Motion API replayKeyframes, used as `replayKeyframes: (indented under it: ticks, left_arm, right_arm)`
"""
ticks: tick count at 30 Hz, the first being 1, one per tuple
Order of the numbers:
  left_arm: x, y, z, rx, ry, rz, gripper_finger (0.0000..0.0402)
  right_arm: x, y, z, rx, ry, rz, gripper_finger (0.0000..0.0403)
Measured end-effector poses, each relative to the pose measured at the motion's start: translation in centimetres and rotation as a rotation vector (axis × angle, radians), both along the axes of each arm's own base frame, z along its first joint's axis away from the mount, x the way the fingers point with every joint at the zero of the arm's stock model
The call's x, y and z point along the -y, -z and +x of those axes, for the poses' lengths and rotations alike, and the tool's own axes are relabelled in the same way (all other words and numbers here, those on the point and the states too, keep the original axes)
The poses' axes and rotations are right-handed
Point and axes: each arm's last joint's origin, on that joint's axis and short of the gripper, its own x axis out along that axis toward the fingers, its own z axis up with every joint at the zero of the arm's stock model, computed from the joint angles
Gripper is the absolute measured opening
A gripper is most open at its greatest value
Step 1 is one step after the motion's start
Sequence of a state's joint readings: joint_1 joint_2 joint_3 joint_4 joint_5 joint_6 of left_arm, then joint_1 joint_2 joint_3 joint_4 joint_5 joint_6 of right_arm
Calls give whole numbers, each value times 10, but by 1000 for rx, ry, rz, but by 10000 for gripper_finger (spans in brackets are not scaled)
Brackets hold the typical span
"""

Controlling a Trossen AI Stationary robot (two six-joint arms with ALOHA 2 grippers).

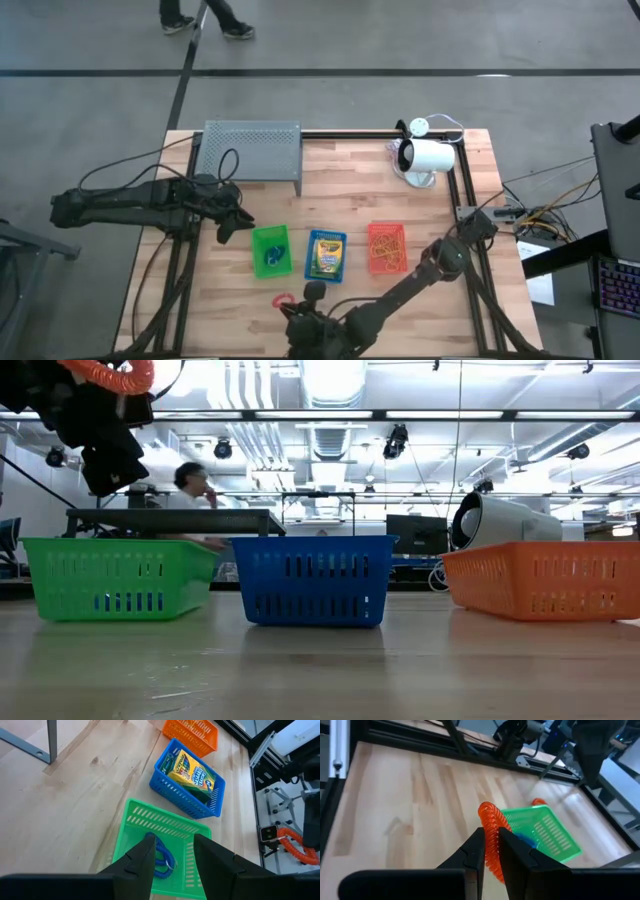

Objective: Pick & Place Office Desk Supplies
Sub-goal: Put the orange spring keychain into the green bin

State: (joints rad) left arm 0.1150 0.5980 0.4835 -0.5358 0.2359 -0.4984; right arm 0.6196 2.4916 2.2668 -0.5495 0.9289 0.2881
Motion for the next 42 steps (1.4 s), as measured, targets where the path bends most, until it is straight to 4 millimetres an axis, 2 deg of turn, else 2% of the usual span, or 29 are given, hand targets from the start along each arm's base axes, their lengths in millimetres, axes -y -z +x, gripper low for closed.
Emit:
replayKeyframes:
  ticks: [20, 27, 34, 42]
  left_arm:
    - [0, 0, 0, 0, 0, 0, 138]
    - [0, 0, 0, 0, 0, 0, 138]
    - [0, 0, 0, 0, 0, 0, 138]
    - [0, 0, 0, 0, 0, 0, 138]
  right_arm:
    - [80, -5, 46, -4, 105, 51, 43]
    - [93, -11, 58, 3, 36, 3, 43]
    - [113, -12, 69, -17, -39, 76, 43]
    - [122, -19, 71, -31, -89, 85, 43]
